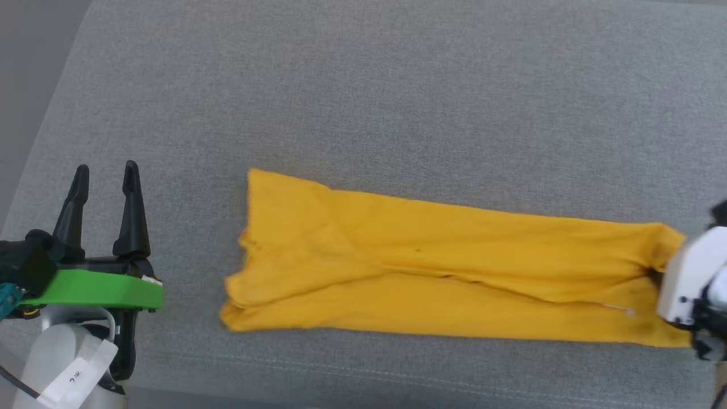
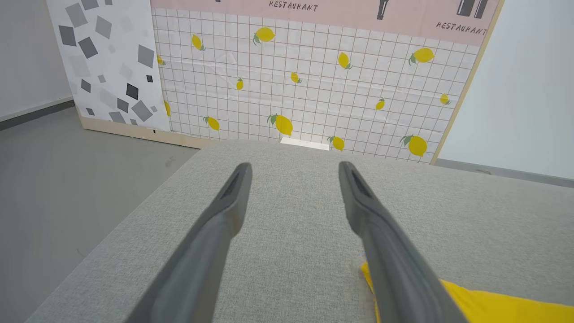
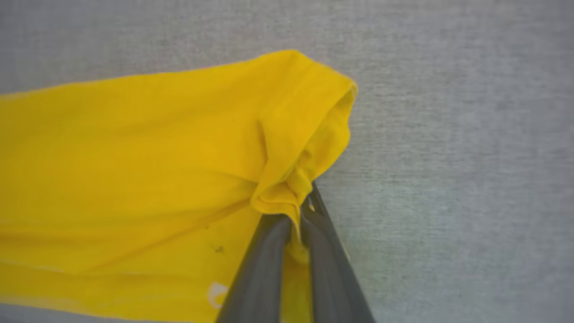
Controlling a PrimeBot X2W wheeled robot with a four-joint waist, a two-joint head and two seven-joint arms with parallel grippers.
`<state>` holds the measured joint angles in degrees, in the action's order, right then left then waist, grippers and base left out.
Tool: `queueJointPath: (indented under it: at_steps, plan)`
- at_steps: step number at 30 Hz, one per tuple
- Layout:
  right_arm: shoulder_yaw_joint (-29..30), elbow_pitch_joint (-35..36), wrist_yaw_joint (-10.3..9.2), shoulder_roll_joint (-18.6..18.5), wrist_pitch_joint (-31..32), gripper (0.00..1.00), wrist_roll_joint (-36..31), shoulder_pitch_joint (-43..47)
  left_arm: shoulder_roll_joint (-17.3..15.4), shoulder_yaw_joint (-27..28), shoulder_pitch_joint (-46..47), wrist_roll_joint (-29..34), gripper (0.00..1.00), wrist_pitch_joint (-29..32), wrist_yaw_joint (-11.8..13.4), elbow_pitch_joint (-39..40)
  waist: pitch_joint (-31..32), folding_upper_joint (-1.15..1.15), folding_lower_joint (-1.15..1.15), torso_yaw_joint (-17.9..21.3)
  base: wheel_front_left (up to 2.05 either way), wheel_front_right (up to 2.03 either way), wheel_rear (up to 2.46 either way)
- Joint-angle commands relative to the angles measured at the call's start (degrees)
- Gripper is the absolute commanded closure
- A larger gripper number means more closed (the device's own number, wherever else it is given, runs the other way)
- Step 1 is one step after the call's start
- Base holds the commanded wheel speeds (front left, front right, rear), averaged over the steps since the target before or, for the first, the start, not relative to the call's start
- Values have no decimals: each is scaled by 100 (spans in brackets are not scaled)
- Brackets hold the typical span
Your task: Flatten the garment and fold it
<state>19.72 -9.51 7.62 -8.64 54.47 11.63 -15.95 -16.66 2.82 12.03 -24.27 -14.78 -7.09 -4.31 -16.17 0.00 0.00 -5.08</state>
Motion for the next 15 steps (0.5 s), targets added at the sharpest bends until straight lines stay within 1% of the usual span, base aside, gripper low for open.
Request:
queueJointPath:
  at_steps: [1,4,6,7,9,12,15]
  plan:
    - [306,-37,-13,-70,31,100,-218,-34,-14,-5,23,-60,0,-21,-38,-11,4,0,0,2,0,0,0]
    - [922,15,-13,-69,22,100,-680,-99,-35,-24,10,-77,0,-21,-39,-36,16,0,0,5,0,0,0]
    - [1300,105,-13,-94,-78,100,-1179,-156,-56,-37,-2,-93,0,-21,-39,-70,15,0,0,4,0,0,0]
    - [1549,153,-13,-13,-126,100,-1388,-232,-68,-47,-9,-108,0,-21,-39,-101,17,0,0,5,0,0,0]
    - [1830,240,-13,120,-169,100,-1749,-340,-86,-58,-17,-128,0,-21,-39,-142,30,0,0,10,0,0,0]
    - [1928,326,-13,232,-115,100,-2114,-394,-90,-40,-51,-150,0,-21,-39,-204,96,0,0,36,0,0,0]
    - [1691,376,-13,254,217,100,-2279,-278,-53,-15,-129,-147,0,-21,-39,-239,226,0,0,68,0,0,0]
